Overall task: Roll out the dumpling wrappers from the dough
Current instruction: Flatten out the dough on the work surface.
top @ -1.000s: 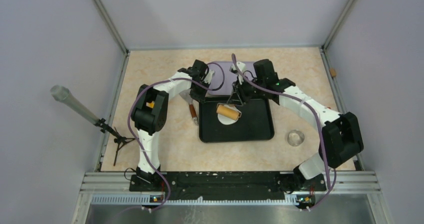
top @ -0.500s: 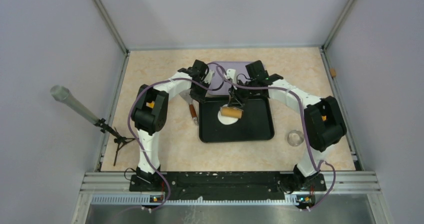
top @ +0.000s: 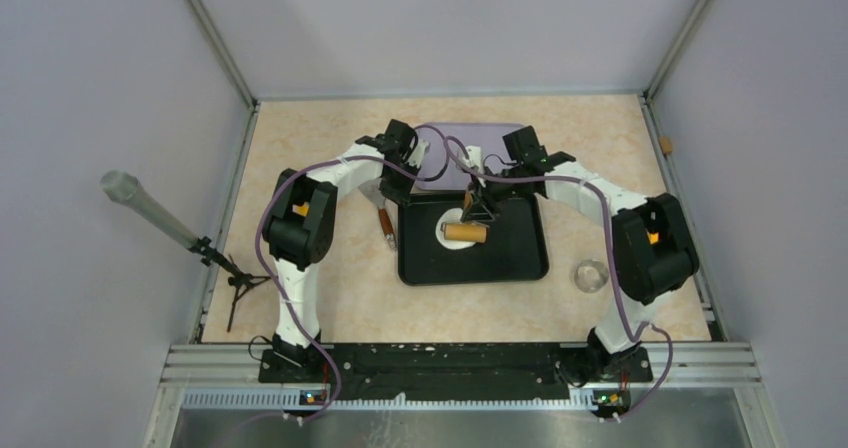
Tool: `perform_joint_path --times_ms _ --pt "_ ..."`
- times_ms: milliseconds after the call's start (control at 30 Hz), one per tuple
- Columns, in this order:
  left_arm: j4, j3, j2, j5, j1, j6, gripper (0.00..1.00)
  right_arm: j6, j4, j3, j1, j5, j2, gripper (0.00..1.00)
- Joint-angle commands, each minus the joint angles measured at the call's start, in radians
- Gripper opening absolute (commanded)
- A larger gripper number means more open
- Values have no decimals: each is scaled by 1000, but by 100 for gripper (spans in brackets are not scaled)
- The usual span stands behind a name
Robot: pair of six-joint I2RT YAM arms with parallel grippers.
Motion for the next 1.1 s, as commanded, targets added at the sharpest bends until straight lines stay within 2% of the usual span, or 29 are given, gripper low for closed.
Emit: perform_joint_path --times_ms 0,433,700,900,1067 --pt "49 -2 37 -60 -5 -9 0 -56 -154 -86 1 32 42 0" --pt "48 0 39 -63 -6 -9 0 1 -103 -138 23 66 -9 0" --pt "46 3 40 -64 -7 -9 0 221 60 -48 24 148 -186 0" --pt "47 3 42 -63 -7 -8 0 230 34 66 29 123 -151 0" --pt "45 5 43 -62 -6 -8 0 322 232 20 48 231 -141 0"
